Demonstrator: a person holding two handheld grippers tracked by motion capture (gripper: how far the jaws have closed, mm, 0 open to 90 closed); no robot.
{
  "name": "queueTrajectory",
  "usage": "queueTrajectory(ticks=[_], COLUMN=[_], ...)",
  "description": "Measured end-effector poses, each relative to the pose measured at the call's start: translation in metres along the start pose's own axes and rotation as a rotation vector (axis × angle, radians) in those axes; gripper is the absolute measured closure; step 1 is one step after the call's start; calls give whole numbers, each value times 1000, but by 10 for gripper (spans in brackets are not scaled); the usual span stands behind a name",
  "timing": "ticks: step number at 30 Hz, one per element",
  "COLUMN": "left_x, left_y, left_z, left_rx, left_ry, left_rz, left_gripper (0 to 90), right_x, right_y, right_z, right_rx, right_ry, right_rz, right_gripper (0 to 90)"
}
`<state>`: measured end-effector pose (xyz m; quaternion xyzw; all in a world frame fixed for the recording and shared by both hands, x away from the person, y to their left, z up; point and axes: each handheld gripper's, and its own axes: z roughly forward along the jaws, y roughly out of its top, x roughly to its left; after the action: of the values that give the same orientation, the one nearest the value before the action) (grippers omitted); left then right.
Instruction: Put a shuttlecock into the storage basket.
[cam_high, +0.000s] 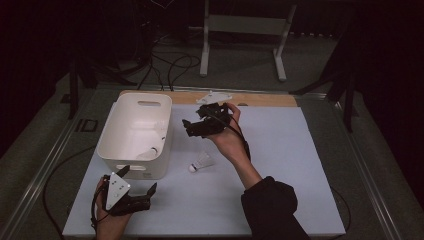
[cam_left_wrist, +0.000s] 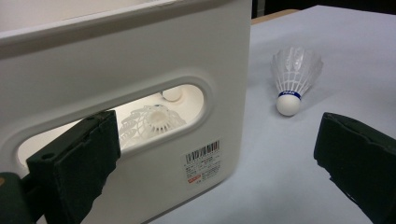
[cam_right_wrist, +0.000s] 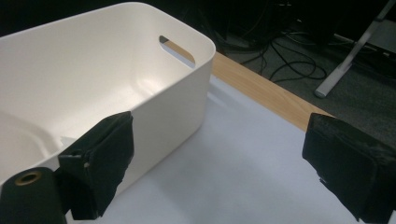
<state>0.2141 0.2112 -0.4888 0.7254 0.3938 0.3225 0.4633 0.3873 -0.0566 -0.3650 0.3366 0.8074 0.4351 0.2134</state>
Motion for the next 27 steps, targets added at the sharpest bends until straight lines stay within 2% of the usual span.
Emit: queueTrajectory(ticks=[18,27], left_x=[0,0], left_y=[0,0], left_z=[0,0], left_rx=[1,7], left_ry=[-1,-1], left_rz=[0,2], left_gripper=[10,10], right_x=[-3,-2], right_y=[-26,-40], right_z=[4,7], right_rx=[50,74], right_ry=[6,27], right_rz=[12,21], right_gripper=[90,90])
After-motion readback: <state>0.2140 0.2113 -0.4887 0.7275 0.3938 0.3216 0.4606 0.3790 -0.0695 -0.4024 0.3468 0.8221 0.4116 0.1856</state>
